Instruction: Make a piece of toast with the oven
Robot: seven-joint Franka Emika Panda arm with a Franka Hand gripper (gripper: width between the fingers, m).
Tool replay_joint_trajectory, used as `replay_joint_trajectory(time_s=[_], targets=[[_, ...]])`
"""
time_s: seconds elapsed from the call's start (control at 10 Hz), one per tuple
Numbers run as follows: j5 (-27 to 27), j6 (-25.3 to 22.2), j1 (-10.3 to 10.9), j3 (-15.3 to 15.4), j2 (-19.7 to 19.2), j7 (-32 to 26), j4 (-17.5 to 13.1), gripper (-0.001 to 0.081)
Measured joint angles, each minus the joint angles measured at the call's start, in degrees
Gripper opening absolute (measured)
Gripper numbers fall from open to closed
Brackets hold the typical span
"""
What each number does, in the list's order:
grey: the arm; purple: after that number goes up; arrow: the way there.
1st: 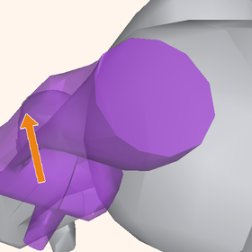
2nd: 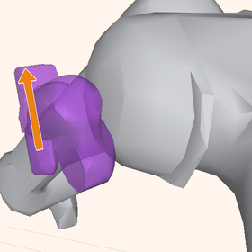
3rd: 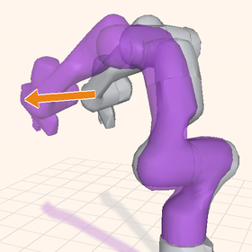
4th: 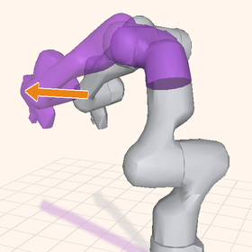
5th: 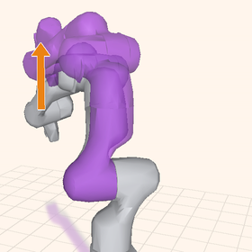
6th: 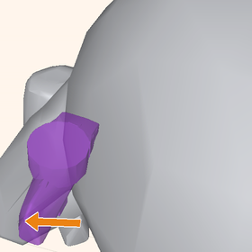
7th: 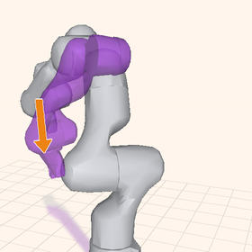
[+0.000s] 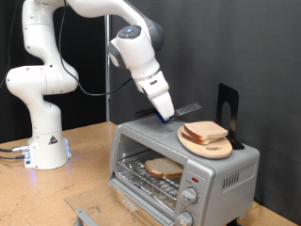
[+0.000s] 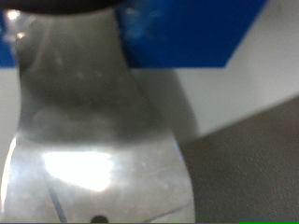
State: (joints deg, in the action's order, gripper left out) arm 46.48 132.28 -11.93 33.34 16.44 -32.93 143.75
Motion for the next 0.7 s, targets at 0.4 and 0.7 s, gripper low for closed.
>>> replay_joint_trajectory(time_s=[0.4,0.7], targets=[[-2.6,0.0,-1.1,-0.3,0.3,0.5,0.2,0.0393],[-3.2,0.2,-1.6,-0.3,0.4,0.5,0.5,0.0643]])
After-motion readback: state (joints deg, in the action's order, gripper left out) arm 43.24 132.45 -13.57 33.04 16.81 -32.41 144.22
